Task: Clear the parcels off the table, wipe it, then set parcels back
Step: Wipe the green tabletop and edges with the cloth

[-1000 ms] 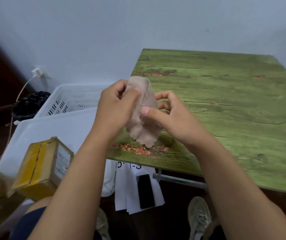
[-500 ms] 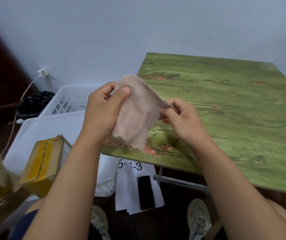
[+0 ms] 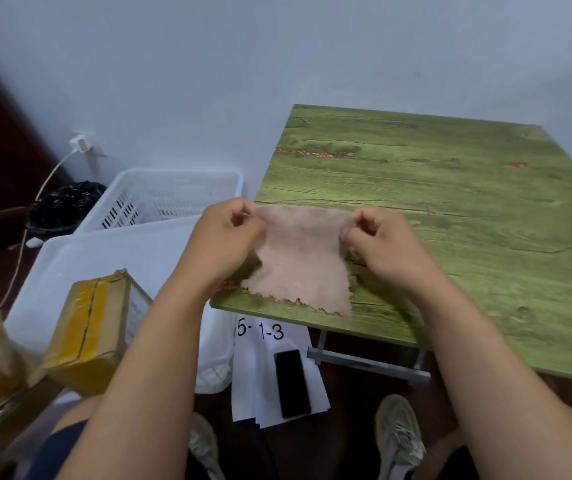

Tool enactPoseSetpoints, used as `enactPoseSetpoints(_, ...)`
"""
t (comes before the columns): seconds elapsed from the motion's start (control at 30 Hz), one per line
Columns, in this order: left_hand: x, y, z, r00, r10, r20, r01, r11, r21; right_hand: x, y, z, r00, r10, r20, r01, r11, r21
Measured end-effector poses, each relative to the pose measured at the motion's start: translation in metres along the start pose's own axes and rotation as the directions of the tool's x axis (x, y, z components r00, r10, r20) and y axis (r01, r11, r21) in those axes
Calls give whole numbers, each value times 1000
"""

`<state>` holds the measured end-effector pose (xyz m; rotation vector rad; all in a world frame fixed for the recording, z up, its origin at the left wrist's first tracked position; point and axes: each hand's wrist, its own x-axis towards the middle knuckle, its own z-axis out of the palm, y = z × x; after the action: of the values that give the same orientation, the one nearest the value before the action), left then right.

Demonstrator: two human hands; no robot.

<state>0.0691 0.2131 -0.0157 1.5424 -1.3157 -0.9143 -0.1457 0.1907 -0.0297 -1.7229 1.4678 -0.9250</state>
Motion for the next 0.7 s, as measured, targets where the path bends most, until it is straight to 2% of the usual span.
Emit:
enactPoseSetpoints(0.03,2,-3,4,1000,4,-27,-3,999,33,1,3,2,999,-39,-19,36,990,-133)
enactPoseSetpoints(0.1,6,-6,9,996,-6,-84,12,998,61,2,4,5,994,-94,-57,79,969,-233)
enactPoseSetpoints(0.23,12,-8,15,995,-57,-81,53,998,-46,7,5,9,993,-54,-109,38,988,-149)
enactPoseSetpoints(0.37,13,-6,19,991,-73,-112,46,972,-231,6,4,9,978,-94,-185,79,993,-91)
enactPoseSetpoints(0.53,13,-10,12,997,-35,-69,23,987,-161,0,5,5,978,-112,-173,105,993,-51)
enactPoseSetpoints(0.7,9,-14,7,995,-16,-103,14,1000,-16,-7,6,4,978,-191,-85,174,970,-172)
